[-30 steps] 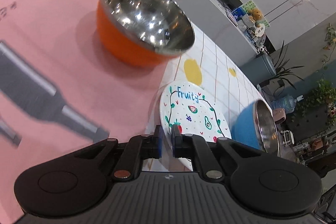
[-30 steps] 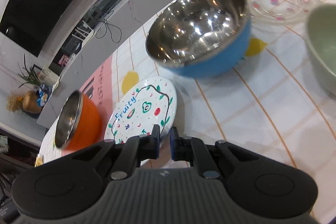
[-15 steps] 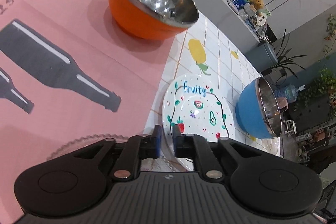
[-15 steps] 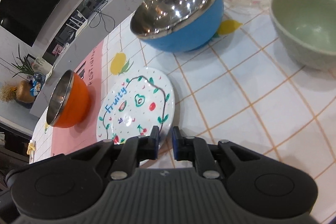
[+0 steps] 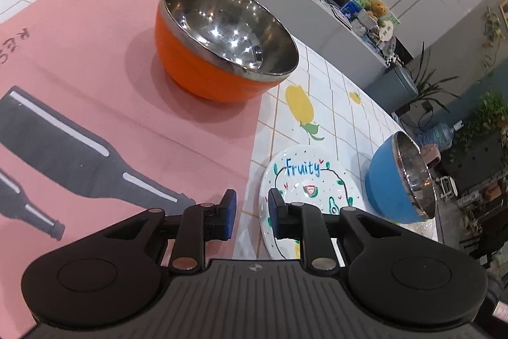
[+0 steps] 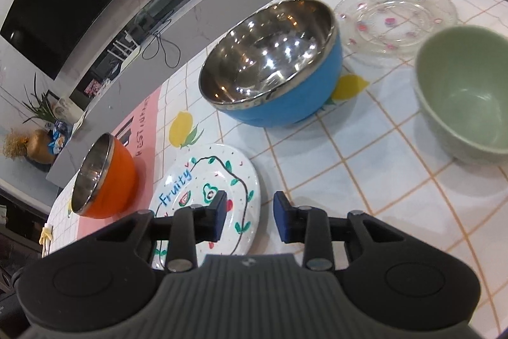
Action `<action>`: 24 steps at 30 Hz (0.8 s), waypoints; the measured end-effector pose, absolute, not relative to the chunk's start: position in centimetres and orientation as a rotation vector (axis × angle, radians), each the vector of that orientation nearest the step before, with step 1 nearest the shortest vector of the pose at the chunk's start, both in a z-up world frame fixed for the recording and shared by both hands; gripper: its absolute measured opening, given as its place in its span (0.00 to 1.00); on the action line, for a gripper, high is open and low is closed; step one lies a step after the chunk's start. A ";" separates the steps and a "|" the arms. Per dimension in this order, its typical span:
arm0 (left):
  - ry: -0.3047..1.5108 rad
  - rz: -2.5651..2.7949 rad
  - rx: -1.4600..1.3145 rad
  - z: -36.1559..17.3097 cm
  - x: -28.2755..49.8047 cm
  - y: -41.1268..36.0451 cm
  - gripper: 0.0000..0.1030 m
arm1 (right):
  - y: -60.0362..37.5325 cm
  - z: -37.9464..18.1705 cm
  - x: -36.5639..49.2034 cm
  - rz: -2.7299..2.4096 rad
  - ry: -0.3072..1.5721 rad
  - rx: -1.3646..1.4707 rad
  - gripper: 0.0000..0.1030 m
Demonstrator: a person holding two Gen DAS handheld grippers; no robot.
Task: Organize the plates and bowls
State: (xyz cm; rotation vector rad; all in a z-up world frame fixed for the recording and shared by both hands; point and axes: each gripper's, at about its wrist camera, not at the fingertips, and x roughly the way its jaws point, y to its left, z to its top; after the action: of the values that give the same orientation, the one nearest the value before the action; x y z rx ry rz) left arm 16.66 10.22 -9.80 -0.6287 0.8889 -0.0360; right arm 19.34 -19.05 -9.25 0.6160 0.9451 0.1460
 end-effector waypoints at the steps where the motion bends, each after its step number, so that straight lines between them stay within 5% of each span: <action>1: 0.887 -0.033 -0.632 -10.0 16.8 10.3 0.23 | -18.9 -9.5 19.5 0.150 0.948 0.619 0.32; 10: 0.882 -0.087 -0.644 -10.6 18.3 10.0 0.25 | -18.8 -10.3 20.9 0.158 0.951 0.620 0.27; 14: 0.886 -0.100 -0.629 -10.6 18.5 9.5 0.25 | -18.9 -10.7 20.9 0.164 0.956 0.631 0.14; 17: 0.885 -0.084 -0.612 -10.6 18.5 9.5 0.11 | -19.1 -11.0 20.8 0.159 0.948 0.645 0.07; 24: 0.870 -0.080 -0.604 -10.1 18.1 9.6 0.08 | -19.0 -10.5 20.5 0.168 0.919 0.625 0.06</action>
State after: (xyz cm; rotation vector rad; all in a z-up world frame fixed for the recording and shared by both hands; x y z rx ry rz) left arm 18.09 9.56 -10.11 -0.6045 0.8696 -0.0796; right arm 20.54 -19.02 -10.46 0.6252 0.9194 0.1684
